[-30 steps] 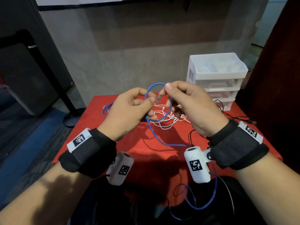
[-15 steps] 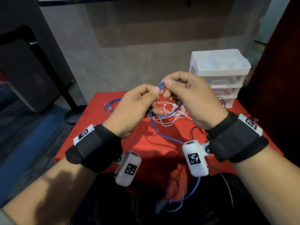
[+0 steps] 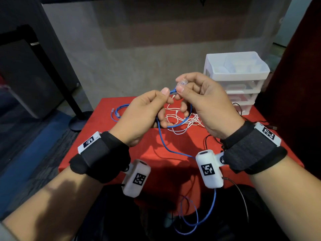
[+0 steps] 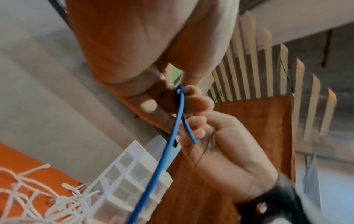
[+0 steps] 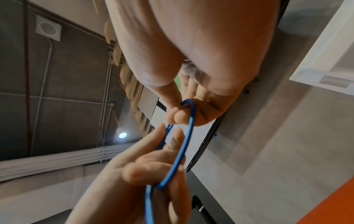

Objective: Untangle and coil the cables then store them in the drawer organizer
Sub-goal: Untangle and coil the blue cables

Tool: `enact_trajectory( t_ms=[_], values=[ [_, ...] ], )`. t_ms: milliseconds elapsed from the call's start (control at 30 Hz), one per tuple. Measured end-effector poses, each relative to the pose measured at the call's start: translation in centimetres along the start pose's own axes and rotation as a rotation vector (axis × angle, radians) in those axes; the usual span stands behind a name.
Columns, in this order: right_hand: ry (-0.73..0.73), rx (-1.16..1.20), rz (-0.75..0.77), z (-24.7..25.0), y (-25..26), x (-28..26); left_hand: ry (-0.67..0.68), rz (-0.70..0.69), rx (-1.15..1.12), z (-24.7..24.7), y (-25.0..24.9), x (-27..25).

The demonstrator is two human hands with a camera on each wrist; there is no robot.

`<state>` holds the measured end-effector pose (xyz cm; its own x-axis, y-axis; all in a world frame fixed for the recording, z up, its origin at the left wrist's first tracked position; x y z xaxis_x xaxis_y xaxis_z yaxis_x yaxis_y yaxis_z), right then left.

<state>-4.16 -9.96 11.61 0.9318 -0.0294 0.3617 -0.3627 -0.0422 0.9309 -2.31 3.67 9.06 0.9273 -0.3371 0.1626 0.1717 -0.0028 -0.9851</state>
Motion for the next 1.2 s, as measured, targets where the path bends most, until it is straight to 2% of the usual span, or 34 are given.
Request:
enact_trajectory(
  t_ms=[67, 100, 167, 233, 300, 367, 500, 533, 600, 633, 700, 733, 767, 800, 833, 867, 900, 1067, 1200],
  values=[
    [-0.015, 0.012, -0.016, 0.3, -0.4, 0.2, 0.046, 0.057, -0.110, -0.6, 0.4, 0.0],
    [-0.036, 0.010, -0.026, 0.6, -0.6, 0.2, 0.028, 0.068, -0.149, -0.5, 0.5, 0.1],
    [-0.104, -0.086, -0.025, 1.2, -1.1, 0.0, -0.065, 0.091, -0.210, 0.3, 0.8, 0.4],
    [-0.134, -0.294, 0.034, 1.1, -1.2, -1.0, -0.156, 0.152, -0.321, 1.2, 1.7, 0.8],
    [-0.028, -0.546, 0.145, -1.1, -1.0, -2.3, -0.202, 0.233, -0.460, 1.5, 2.7, 1.1],
    [0.100, -0.682, 0.203, -3.0, -1.9, -3.0, -0.208, 0.291, -0.578, 1.3, 3.3, 1.1],
    [0.096, -0.563, 0.115, -2.2, -3.4, -2.5, -0.189, 0.373, -0.689, 0.5, 3.8, 0.4],
    [0.110, -0.548, 0.122, -2.2, -3.3, -2.5, -0.199, 0.389, -0.635, 0.9, 4.1, 0.4],
    [0.114, -0.496, 0.115, -1.9, -2.8, -2.3, -0.274, 0.372, -0.360, 2.6, 4.3, 0.3],
    [0.096, -0.479, 0.094, -1.4, -2.6, -1.9, -0.347, 0.300, -0.187, 4.1, 3.9, 0.4],
    [0.088, -0.466, 0.043, -0.4, -2.2, -0.9, -0.493, -0.018, 0.186, 6.6, 0.7, 0.5],
    [0.114, -0.482, 0.029, -0.2, -2.0, -0.4, -0.475, -0.160, 0.312, 6.4, -1.0, 0.6],
    [0.153, -0.513, 0.024, -0.3, -1.7, -0.1, -0.376, -0.237, 0.376, 5.2, -1.9, 0.8],
    [0.195, -0.543, 0.024, -0.5, -1.4, 0.2, -0.234, -0.225, 0.361, 3.6, -1.9, 1.1],
    [0.228, -0.567, 0.025, -0.7, -1.2, 0.4, -0.095, -0.155, 0.306, 2.0, -1.3, 1.3],
    [0.252, -0.588, 0.028, -0.9, -1.0, 0.5, 0.003, -0.084, 0.253, 0.9, -0.7, 1.3],
    [0.262, -0.607, 0.032, -0.9, -0.8, 0.7, 0.045, -0.050, 0.234, 0.3, -0.5, 1.2],
    [0.174, -0.547, 0.003, 0.9, -1.7, 1.0, 0.033, -0.012, 0.216, 0.5, 0.0, 1.5],
    [0.207, -0.468, -0.079, 1.7, -4.5, -0.3, -0.078, 0.081, -0.144, 2.2, 0.3, 1.6]
  ],
)
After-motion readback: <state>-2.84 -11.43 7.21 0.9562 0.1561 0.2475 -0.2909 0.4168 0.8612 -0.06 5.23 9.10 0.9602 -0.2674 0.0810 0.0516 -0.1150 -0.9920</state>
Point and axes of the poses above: each hand's wrist, its own x-axis towards the middle knuckle, its own z-axis out of the back of the hand, y = z × x, the point moved 10 cm from there along x, towards the middle knuckle, and after that the axes turned 1 degree about -x, right-handed, at the moved point
